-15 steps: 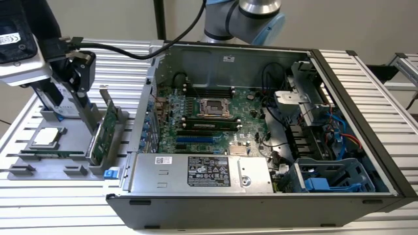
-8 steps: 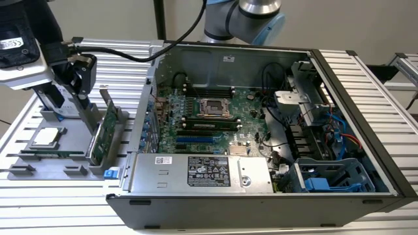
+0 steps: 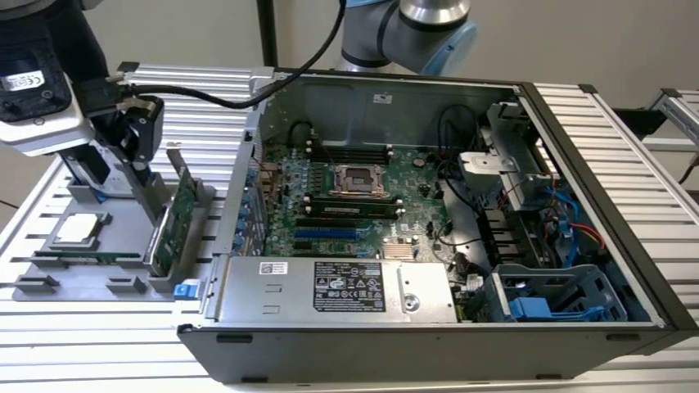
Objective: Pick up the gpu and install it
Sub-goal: 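Pick up the gpu and move the gpu toward the slot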
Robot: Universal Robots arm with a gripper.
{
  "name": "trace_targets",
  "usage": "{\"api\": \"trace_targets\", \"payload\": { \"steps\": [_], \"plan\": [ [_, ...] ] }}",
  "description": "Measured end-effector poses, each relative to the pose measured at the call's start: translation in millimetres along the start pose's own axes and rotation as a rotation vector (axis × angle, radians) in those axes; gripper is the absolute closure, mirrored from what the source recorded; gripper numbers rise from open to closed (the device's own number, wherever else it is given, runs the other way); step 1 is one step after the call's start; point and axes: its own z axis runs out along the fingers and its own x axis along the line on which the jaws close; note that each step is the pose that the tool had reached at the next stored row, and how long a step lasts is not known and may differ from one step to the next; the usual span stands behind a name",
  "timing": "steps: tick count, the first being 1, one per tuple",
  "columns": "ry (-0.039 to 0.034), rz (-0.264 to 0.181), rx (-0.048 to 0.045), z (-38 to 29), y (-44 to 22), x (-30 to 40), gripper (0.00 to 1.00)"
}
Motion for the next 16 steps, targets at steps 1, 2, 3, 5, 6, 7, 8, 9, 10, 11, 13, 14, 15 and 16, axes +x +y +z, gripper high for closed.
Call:
{"api": "trace_targets", "payload": {
  "steps": [1,2,3,5,6,7,8,9,10,11,13,14,15,16],
  "plan": [
    [0.0,0.0,0.0,0.5,0.0,0.0,0.0],
    [0.0,0.0,0.0,0.9,0.0,0.0,0.0],
    [0.0001,0.0,0.0,1.2,-0.1,0.0,0.0],
    [0.0,0.0,0.0,1.9,-0.1,0.0,0.0],
    [-0.0001,0.0,-0.0001,2.4,-0.1,0.0,0.0],
    [0.0,0.0,0.0,2.8,-0.2,0.0,0.0],
    [0.0,0.0,0.0,3.3,-0.2,0.1,0.0],
    [0.0,0.0,0.0,3.8,-0.2,0.1,0.0],
    [0.0,0.0,0.0,4.4,-0.2,0.1,0.0],
    [0.0,0.0,0.0,5.0,-0.3,0.1,0.0],
    [-0.0001,0.0,-0.0001,6.7,-0.4,0.1,0.0],
    [-0.0001,0.0,-0.0001,7.8,-0.4,0.1,0.0],
    [0.0,0.0,0.0,8.9,-0.5,0.2,0.0],
    [-0.0001,0.0,-0.0001,10.1,-0.5,0.2,0.0]
  ]
}}
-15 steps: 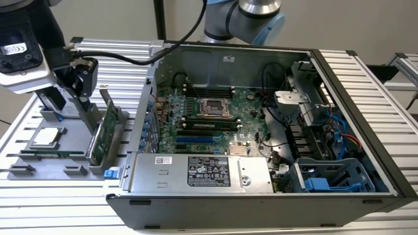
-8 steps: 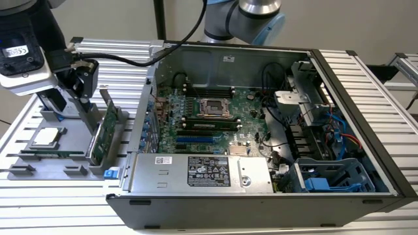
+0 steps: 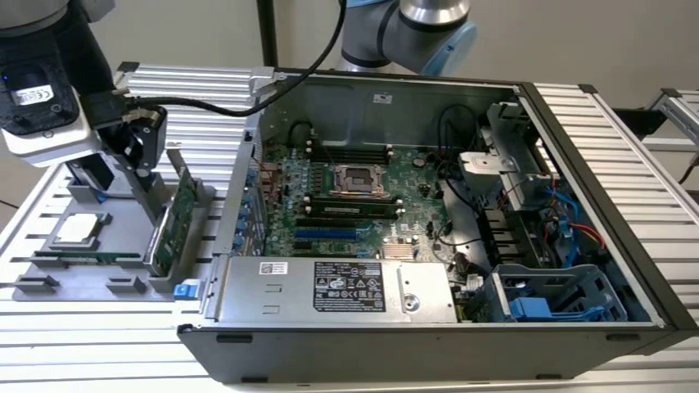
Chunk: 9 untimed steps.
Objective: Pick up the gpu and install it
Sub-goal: 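Pick up the gpu and move the gpu toward the slot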
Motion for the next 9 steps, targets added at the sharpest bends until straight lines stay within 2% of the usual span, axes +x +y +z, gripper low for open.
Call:
{"api": "trace_targets", "payload": {
  "steps": [9],
  "plan": [
    [0.0001,0.0,0.0001,6.6,-0.3,0.1,0.0]
  ]
}}
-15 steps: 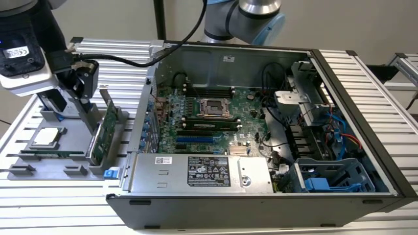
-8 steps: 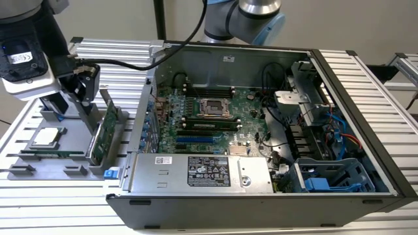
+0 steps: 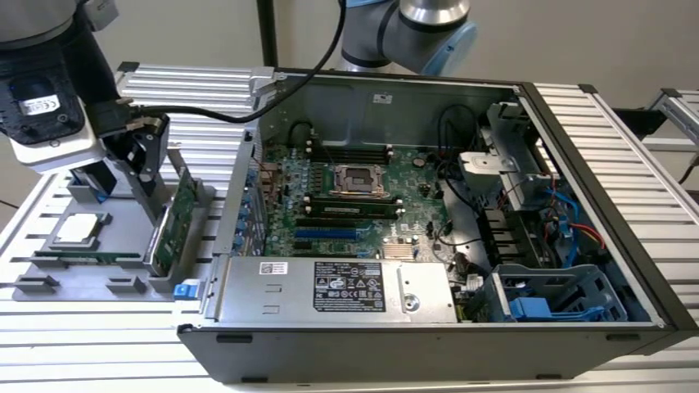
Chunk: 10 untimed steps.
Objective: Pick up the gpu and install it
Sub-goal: 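Pick up the gpu and move the gpu toward the slot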
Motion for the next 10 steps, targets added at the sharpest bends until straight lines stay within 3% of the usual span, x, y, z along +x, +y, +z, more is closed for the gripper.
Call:
{"api": "trace_targets", "payload": {
  "steps": [10],
  "plan": [
    [-0.0001,0.0,-0.0001,2.7,-0.1,0.1,0.0]
  ]
}}
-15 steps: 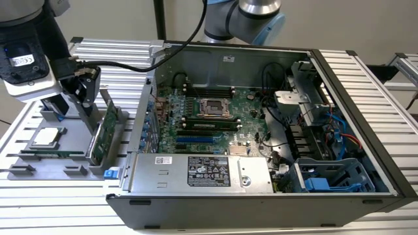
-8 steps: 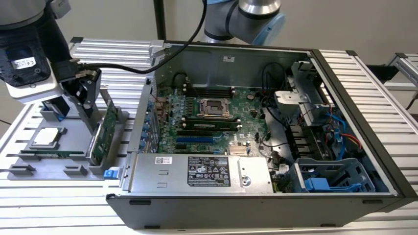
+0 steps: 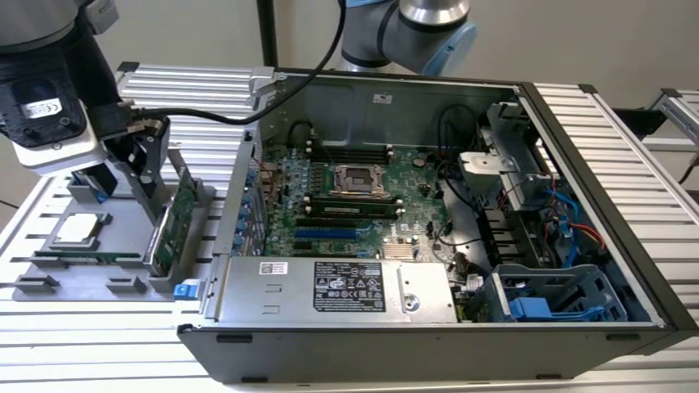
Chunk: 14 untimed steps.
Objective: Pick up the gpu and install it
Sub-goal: 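Pick up the gpu and move the gpu toward the slot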
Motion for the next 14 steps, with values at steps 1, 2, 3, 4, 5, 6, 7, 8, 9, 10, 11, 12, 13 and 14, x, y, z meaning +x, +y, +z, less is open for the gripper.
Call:
{"api": "trace_targets", "payload": {
  "steps": [1,2,3,4,5,6,7,8,9,10,11,12,13,14],
  "plan": [
    [0.0,0.0,-0.0001,0.8,-0.1,-0.1,0.0],
    [0.0,0.0,0.0,1.4,-0.1,-0.1,0.0],
    [0.0,0.0,0.0,2.1,-0.2,0.0,0.0],
    [0.0,0.0,0.0,2.8,-0.2,0.0,0.0],
    [0.0,0.0,0.0,3.4,-0.2,0.0,0.0],
    [0.0,0.0,0.0,4.1,-0.3,0.0,0.0],
    [0.0,0.0,0.0,4.8,-0.3,0.0,0.0],
    [0.0,0.0,0.0,5.5,-0.3,0.0,0.0],
    [0.0,0.0,0.0,6.2,-0.4,0.0,0.0],
    [0.0,0.0,0.0001,6.9,-0.3,0.2,0.0],
    [0.0,0.0,0.0,7.6,-0.4,0.2,0.0],
    [0.0001,0.0,0.0001,8.3,-0.4,0.2,0.0],
    [-0.0001,0.0,0.0,9.0,-0.4,0.2,0.0],
    [0.0,0.0,0.0,9.7,-0.5,0.2,0.0]
  ]
}}
